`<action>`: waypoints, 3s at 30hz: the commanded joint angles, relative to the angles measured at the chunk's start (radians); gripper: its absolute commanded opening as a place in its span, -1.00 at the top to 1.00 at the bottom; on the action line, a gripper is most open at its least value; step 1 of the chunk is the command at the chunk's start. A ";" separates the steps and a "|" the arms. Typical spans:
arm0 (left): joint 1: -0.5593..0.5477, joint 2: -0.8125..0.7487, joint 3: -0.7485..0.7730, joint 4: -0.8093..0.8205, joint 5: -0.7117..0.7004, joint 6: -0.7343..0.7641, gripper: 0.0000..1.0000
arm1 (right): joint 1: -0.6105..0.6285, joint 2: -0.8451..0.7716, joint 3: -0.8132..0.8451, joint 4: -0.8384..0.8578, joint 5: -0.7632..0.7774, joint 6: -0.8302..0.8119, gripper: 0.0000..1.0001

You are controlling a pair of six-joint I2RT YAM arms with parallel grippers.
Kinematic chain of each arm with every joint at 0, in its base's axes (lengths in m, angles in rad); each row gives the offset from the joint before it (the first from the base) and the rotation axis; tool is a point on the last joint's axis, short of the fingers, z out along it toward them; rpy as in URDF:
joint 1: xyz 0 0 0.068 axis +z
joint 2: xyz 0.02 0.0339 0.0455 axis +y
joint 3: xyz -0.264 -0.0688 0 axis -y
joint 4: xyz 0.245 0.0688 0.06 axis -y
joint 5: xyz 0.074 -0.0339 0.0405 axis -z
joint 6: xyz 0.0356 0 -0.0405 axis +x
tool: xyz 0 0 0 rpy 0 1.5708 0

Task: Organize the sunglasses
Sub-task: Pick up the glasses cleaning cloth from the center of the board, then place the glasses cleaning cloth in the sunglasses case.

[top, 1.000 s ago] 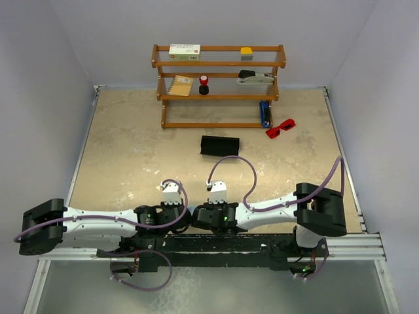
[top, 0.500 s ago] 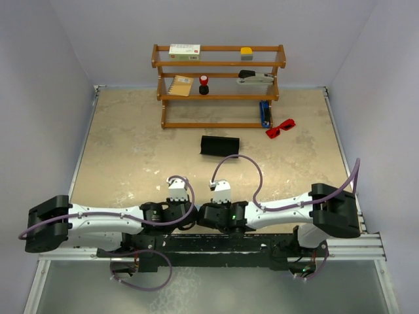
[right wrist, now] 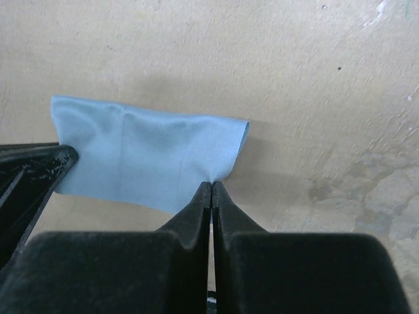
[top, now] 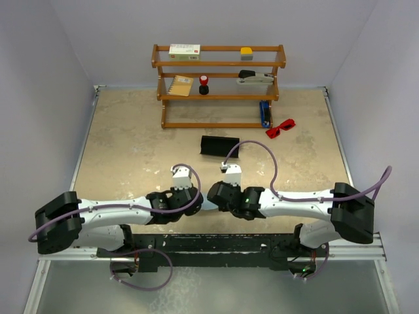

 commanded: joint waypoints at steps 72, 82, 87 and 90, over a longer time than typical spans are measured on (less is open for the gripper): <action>0.599 0.759 0.893 0.139 0.327 0.592 1.00 | -0.690 0.419 0.527 0.224 -0.318 -0.573 1.00; 0.613 0.798 0.934 0.137 0.332 0.605 1.00 | -0.709 0.448 0.546 0.227 -0.325 -0.580 1.00; 0.616 0.811 0.932 0.140 0.344 0.602 1.00 | -0.722 0.462 0.537 0.230 -0.331 -0.582 1.00; 0.616 0.812 0.920 0.148 0.353 0.596 1.00 | -0.726 0.471 0.527 0.234 -0.334 -0.582 1.00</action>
